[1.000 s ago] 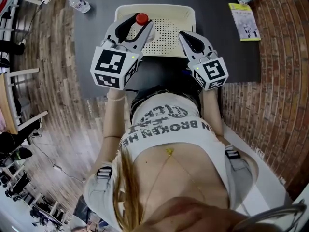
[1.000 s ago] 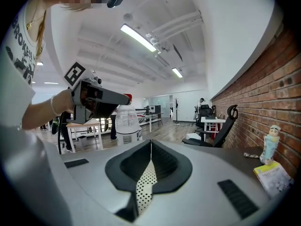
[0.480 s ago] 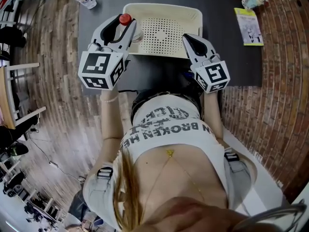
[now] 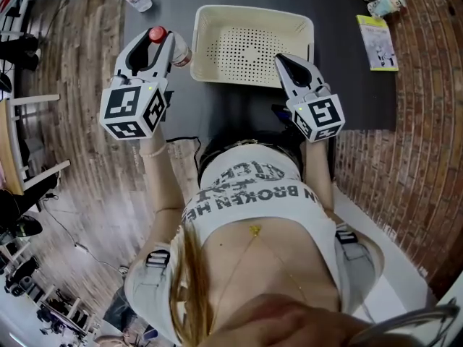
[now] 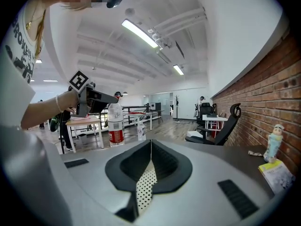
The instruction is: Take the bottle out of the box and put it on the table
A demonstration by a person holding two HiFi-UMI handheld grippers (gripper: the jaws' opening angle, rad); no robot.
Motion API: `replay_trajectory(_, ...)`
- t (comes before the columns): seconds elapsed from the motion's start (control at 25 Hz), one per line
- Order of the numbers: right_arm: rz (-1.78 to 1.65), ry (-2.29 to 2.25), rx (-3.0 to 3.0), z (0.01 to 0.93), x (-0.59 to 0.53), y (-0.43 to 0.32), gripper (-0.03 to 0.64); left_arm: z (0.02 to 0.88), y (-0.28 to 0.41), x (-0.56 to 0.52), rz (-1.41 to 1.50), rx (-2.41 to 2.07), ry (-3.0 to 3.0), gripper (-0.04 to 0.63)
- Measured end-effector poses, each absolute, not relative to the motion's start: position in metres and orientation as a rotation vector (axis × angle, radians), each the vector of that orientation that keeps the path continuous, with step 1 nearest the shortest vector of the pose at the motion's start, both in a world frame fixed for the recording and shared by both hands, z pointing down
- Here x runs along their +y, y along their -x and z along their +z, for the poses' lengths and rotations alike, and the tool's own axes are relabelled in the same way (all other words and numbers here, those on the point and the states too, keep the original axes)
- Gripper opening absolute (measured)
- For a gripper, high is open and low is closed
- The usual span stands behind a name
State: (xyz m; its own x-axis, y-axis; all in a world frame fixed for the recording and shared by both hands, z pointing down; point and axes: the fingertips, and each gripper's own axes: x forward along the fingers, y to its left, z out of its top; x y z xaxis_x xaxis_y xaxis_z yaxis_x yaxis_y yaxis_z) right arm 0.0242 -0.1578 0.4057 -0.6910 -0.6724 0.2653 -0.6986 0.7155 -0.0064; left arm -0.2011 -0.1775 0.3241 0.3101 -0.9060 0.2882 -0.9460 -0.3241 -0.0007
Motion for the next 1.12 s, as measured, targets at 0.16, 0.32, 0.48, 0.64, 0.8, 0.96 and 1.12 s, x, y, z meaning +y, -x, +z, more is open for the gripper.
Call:
replay_trajectory(0.16,0.165,-1.124,-2.655,0.41,-0.154,-0.015,0.009,0.329,0.22,-0.177,0.348,-1.714,-2.395,0.155)
replay_trajectory(0.32,0.167,-1.166,-2.642,0.412,-0.15,-0.007,0.009,0.333,0.23,-0.175,0.338,-1.685,-2.409,0.155)
replay_trajectory(0.48,0.172,-1.204,-2.632,0.415,-0.143,0.0,0.009,0.339,0.237,-0.172,0.333,-1.655,-2.425,0.155)
replay_trajectory(0.64,0.17,-1.231,-2.622,0.417,-0.136,0.008,0.009,0.342,0.246,-0.17,0.345,-1.635,-2.444,0.155)
replay_trajectory(0.8,0.172,-1.25,-2.61,0.419,-0.129,0.012,0.009,0.347,0.251,-0.168,0.354,-1.619,-2.452,0.155)
replay_trajectory(0.96,0.17,-1.27,-2.597,0.419,-0.128,0.009,0.009,0.351,0.251,-0.167,0.355,-1.608,-2.452,0.155)
replay_trajectory(1.12,0.164,-1.281,-2.589,0.42,-0.13,0.007,0.009,0.356,0.25,-0.167,0.354,-1.6,-2.448,0.155)
